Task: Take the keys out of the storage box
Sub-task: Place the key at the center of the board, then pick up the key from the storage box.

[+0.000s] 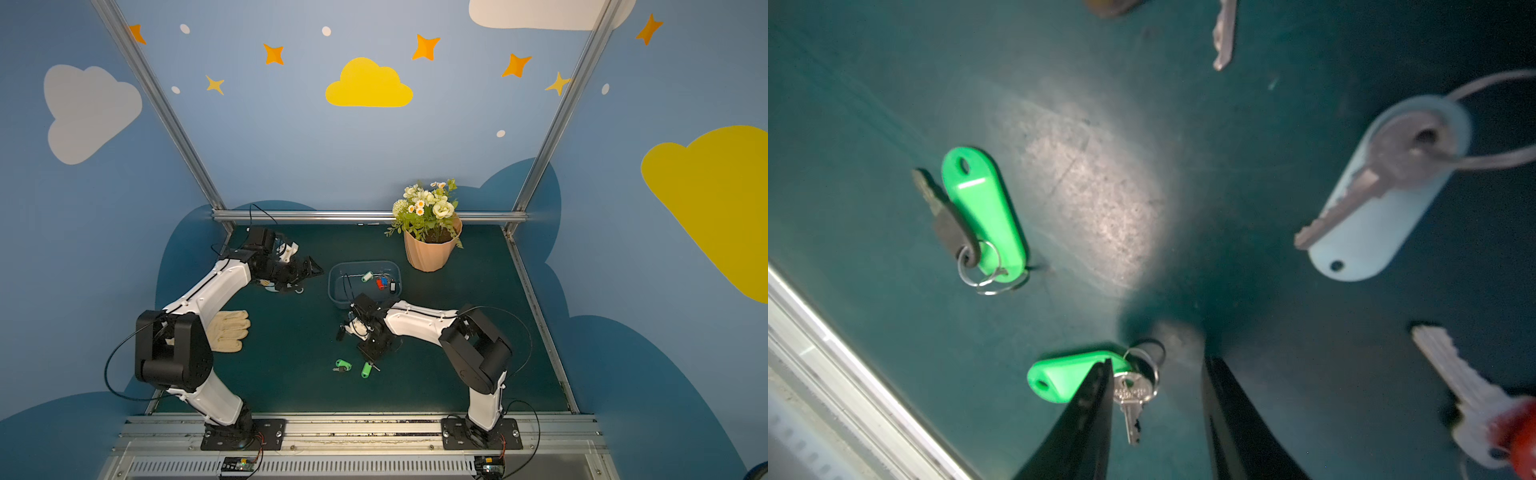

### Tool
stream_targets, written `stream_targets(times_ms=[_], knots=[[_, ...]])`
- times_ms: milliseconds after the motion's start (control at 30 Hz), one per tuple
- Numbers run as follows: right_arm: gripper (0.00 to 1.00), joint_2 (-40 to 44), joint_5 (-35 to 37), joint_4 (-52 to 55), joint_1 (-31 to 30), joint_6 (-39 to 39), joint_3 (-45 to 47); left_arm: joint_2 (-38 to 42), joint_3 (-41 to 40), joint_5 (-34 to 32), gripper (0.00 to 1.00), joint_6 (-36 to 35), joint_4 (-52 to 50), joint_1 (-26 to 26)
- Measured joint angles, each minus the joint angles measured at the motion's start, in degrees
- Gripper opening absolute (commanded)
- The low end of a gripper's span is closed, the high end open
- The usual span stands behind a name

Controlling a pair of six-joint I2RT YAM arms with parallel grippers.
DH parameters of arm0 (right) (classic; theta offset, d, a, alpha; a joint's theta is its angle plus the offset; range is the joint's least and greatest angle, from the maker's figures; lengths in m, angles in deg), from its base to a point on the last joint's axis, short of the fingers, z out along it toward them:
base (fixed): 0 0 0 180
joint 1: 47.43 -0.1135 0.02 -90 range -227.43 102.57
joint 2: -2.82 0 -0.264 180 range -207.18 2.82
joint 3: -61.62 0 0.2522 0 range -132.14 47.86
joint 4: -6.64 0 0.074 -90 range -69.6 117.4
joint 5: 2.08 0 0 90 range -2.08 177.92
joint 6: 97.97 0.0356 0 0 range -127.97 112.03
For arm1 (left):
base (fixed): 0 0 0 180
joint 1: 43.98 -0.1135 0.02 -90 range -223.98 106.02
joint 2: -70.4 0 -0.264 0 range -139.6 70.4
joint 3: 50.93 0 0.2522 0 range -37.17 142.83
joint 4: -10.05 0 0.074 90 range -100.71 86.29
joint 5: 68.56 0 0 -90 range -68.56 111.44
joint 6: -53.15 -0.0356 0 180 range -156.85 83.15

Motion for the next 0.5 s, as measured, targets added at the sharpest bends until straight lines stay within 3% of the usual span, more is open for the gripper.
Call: stream_targets(times_ms=[233,400,500], knots=[[0.59,1.8,2.7,5.9,3.3,-1.3,-11.9,0.0,0.5,-0.1,1.00,0.2,0.2,-0.3],[0.58,-0.2,5.9,7.8,9.0,2.2,-26.5,-0.1,1.9,-1.0,1.00,0.1,-0.2,-0.3],[0.54,-6.4,8.1,9.4,11.8,4.6,-37.0,-0.7,3.9,-1.6,1.00,-0.1,-1.0,-0.3]])
